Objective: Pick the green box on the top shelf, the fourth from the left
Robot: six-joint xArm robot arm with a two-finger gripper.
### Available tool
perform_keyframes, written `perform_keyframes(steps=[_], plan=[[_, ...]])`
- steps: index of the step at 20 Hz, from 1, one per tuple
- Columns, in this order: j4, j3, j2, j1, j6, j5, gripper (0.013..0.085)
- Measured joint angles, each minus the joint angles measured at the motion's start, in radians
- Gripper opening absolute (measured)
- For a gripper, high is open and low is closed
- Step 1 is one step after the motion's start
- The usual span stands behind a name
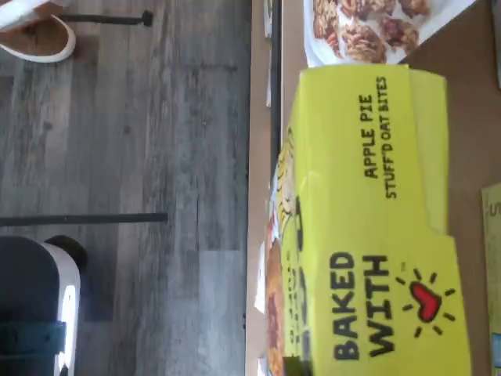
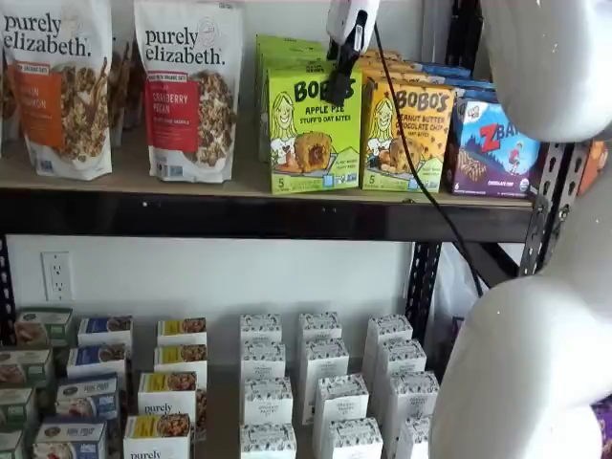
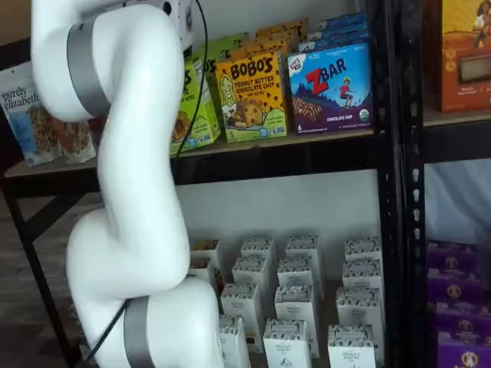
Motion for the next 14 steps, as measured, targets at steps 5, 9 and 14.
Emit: perform_keyframes(steps=[5, 9, 14], plan=[[0.004, -0.004, -0.003, -0.002, 0.0, 0.013, 0.025], [0.006, -0.009, -0.003, -0.003, 0.0, 0.027, 0.025], [0.005, -0.022, -0.003, -0.001, 0.005, 0.061, 0.025]])
